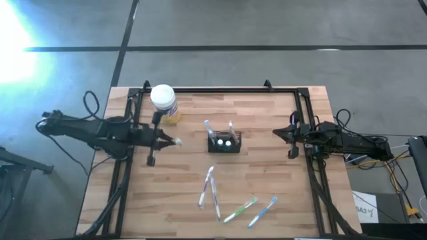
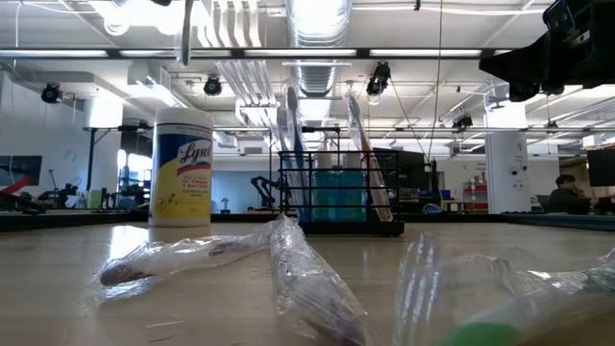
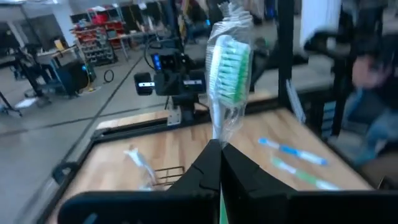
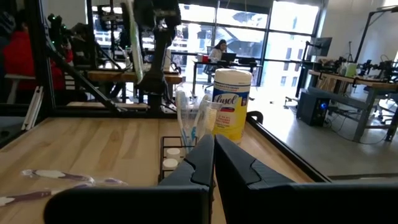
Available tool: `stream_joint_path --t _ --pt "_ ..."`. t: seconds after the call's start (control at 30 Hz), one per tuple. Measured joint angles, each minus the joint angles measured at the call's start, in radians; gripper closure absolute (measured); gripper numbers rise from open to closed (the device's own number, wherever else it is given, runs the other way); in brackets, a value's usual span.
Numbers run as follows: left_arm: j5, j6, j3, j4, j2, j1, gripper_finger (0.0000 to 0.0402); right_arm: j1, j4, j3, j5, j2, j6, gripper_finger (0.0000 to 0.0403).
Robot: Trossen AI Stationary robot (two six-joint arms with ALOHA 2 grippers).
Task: Pick & Place toothbrushing station
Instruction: Put the left green toothbrush into the black mesh organizer
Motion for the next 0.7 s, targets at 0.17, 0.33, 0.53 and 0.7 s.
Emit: stream_joint_path --t 0.17,0.33,0.53,0.7 --pt "0.009 -0.165 -0.181 0.199 -0.104 0.052 0.04 0.0 0.0 0.0 0.0 0.0 0.0 0.0394" --pt "0.008 -0.249 -0.301 0.257 -0.176 0.047 0.04 0.0 0.0 0.0 0.0 0.0 0.001 0.0394" --pt "-0.009 -0.262 -0.419 0.307 -0.243 0.047 0.04 0.0 -0.001 -0.01 0.0 0.0 0.012 0.0394" --pt "-0.002 -0.233 -0.479 0.313 -0.276 0.047 0.04 0.0 -0.001 -0.019 0.0 0.0 0.022 0.0394"
